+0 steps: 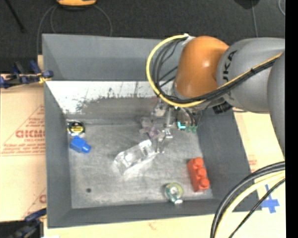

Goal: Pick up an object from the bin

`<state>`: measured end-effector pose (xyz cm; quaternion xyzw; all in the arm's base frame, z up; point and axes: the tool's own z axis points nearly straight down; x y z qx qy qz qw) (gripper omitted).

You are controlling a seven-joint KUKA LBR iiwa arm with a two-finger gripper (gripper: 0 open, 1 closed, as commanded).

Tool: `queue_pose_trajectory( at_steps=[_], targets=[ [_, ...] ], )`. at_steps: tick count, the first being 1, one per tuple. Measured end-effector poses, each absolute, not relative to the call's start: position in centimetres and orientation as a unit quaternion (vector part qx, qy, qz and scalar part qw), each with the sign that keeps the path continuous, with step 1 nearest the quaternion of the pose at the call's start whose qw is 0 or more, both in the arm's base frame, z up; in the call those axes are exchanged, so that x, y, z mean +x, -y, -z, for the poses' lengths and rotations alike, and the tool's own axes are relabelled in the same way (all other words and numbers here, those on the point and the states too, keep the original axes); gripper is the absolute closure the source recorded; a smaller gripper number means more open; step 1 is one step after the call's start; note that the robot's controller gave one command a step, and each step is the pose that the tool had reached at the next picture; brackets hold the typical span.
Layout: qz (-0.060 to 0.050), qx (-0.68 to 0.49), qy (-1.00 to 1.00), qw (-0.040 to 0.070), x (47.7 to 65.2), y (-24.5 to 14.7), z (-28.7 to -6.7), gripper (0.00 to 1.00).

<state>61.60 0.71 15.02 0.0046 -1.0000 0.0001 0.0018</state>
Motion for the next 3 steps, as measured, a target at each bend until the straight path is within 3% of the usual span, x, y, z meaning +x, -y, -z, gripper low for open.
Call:
queue_pose_trajectory(
  at_steps=[1, 3],
  targets=[
    [0.003, -0.004, 1.0, -0.011, 62.04, -1.87, -11.65, 0.0],
    [0.003, 0.03, 0.999, -0.012, 61.81, -2.62, -10.93, 0.0]
  ],
)
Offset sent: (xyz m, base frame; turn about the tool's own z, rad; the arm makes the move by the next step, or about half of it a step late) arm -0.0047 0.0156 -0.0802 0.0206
